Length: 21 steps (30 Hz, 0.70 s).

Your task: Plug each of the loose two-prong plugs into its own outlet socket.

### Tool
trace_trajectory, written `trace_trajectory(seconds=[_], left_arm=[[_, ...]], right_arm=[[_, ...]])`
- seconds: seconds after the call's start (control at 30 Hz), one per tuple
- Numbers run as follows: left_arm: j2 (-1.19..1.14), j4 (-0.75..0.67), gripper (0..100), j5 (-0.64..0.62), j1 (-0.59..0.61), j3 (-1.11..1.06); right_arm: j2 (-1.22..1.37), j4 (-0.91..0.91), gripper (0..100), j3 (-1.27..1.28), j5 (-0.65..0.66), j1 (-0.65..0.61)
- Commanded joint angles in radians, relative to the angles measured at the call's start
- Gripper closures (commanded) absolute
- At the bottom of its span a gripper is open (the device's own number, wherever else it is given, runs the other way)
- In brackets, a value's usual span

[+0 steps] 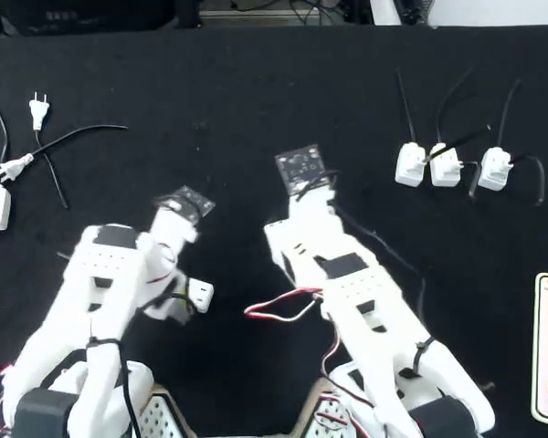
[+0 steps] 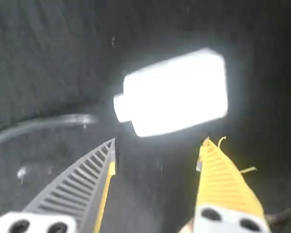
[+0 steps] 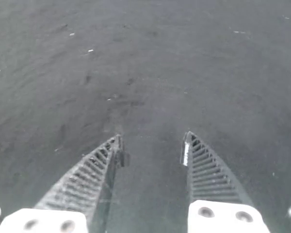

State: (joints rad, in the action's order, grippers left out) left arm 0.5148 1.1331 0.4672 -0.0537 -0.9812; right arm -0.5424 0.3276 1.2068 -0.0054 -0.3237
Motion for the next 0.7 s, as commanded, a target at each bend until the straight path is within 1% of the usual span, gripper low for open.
trace_trajectory(seconds=[0.0,0.13,0.27,0.33,0.47,0.57,0.67], left_arm=[[-0.025,-0.106,73,-0.11,-0.045,-0.004],[-0.117,-0.216,73,-0.19,-0.054,-0.002],[-0.21,-0.318,73,-0.253,-0.047,0.008],[-0.239,-0.347,73,-0.284,-0.047,0.016],[-0.256,-0.347,73,-0.333,-0.035,0.061],[-0.245,-0.342,73,-0.325,-0.01,0.07],[-0.195,-0.244,73,-0.324,0.022,0.113]], right_arm=[[-0.036,-0.014,81.1,-0.036,-0.055,0.057],[-0.036,-0.012,81.1,-0.047,-0.091,0.098],[-0.036,-0.012,81.1,-0.048,-0.092,0.097],[-0.036,-0.012,81.1,-0.048,-0.092,0.097],[-0.036,-0.012,81.1,-0.048,-0.091,0.097],[-0.036,-0.012,81.1,-0.048,-0.091,0.097],[-0.036,-0.012,81.1,-0.048,-0.091,0.095]])
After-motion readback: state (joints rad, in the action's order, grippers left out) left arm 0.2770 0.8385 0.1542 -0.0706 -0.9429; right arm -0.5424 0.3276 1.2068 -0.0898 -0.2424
